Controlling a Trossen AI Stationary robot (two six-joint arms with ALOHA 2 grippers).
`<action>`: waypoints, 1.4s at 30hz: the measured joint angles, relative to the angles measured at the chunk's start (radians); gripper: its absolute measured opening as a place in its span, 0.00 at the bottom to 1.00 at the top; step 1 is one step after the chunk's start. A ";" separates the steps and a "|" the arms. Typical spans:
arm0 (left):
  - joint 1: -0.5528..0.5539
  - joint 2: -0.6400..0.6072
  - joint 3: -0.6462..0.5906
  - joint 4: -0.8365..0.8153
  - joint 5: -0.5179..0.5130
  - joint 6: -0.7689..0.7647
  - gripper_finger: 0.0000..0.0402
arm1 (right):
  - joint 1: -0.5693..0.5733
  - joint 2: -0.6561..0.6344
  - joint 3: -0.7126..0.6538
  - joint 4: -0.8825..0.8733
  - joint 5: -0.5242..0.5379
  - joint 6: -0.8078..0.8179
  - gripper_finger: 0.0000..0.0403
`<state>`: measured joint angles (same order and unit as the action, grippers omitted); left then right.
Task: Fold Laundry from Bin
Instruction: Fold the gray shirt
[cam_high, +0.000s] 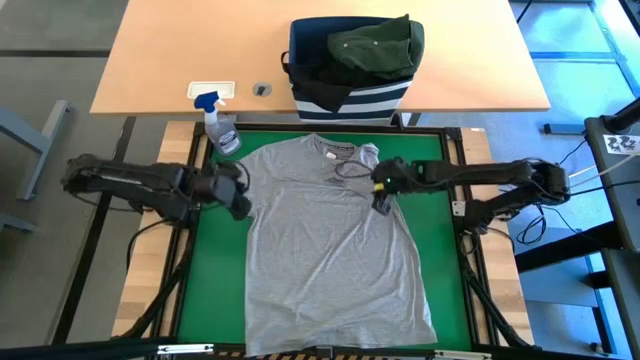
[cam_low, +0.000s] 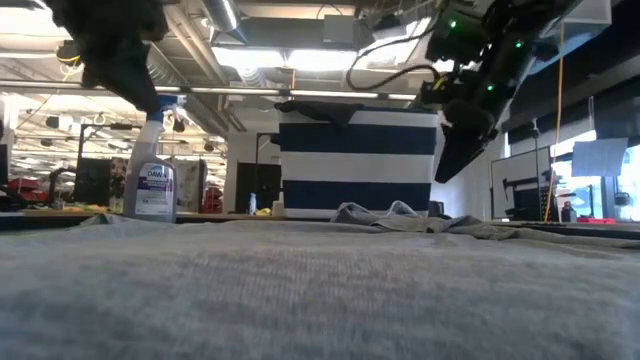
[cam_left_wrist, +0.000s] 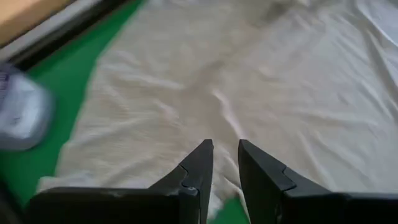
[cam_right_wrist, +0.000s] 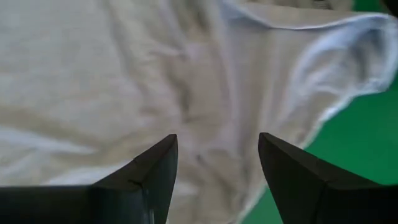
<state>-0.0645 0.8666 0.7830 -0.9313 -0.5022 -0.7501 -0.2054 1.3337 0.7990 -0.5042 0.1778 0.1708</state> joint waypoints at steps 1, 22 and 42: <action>0.034 -0.001 0.000 0.002 0.000 0.007 0.21 | -0.017 0.000 0.000 0.000 0.016 -0.012 0.56; 0.733 0.401 0.000 -0.076 0.367 -0.082 0.49 | -0.259 0.000 0.000 0.007 0.038 -0.411 0.56; 0.764 0.575 -0.168 0.078 0.504 0.040 0.46 | -0.293 0.001 0.000 0.093 -0.059 -0.400 0.56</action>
<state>0.6998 1.4418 0.6151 -0.8536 0.0017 -0.7099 -0.4980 1.3350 0.7990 -0.4112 0.1184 -0.2295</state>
